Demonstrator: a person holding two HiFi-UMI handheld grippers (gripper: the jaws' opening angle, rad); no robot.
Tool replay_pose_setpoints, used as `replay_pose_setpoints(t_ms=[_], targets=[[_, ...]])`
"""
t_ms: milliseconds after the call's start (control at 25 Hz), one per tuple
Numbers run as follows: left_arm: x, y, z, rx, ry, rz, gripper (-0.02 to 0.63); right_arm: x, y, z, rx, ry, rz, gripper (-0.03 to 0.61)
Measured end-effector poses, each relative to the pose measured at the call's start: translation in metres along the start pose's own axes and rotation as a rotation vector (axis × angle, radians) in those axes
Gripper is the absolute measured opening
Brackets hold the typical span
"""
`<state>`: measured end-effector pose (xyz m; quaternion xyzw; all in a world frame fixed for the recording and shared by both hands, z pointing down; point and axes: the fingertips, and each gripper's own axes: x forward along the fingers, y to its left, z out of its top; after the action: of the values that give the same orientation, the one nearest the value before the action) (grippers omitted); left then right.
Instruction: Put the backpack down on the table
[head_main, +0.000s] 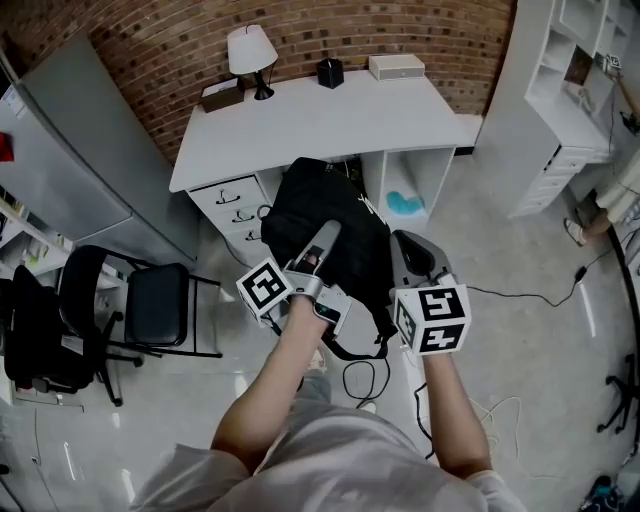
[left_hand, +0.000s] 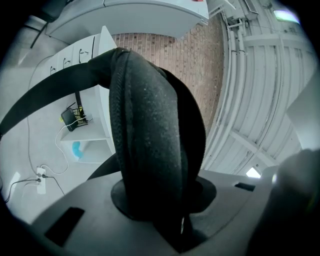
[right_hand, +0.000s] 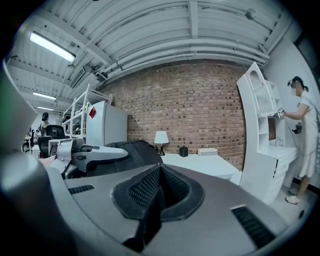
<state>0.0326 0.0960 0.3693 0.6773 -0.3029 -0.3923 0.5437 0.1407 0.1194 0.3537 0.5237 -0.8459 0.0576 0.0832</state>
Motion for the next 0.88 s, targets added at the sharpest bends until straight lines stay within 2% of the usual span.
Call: replay_pose_setpoints(t_ms=[440, 760, 880], targets=[[0.044, 0.025, 0.097, -0.049, 0.049, -0.008, 0.095, 0.106, 0.018, 0.014, -0.009, 0.057, -0.06, 0.002], [0.062, 0.03, 0.167, -0.036, 0.102, -0.027, 0.095, 0.169, 0.047, 0.032, -0.02, 0.069, -0.099, 0.002], [0.068, 0.03, 0.182, -0.025, 0.113, -0.037, 0.095, 0.182, 0.052, 0.039, -0.028, 0.057, -0.113, 0.002]])
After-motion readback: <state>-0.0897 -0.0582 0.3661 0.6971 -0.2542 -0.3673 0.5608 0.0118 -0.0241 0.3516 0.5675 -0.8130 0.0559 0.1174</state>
